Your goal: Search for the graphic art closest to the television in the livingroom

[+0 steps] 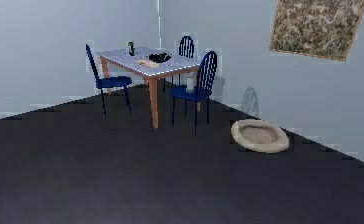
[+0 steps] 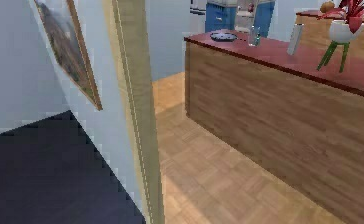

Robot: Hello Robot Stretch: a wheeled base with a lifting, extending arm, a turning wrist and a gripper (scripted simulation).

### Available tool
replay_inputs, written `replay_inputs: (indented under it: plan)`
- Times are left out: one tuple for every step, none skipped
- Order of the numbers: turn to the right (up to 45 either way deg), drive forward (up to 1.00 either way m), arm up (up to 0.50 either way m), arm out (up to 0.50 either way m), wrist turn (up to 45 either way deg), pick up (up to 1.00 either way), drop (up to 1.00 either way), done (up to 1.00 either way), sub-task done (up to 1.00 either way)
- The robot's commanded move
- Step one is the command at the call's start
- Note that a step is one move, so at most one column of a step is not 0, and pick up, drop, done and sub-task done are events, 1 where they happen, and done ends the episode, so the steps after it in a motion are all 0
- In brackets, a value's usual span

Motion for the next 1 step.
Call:
replay_inputs:
  plan:
    - [3.0,0.00,0.00,0.00,0.0,0.00,0.00,0.00,0.00]
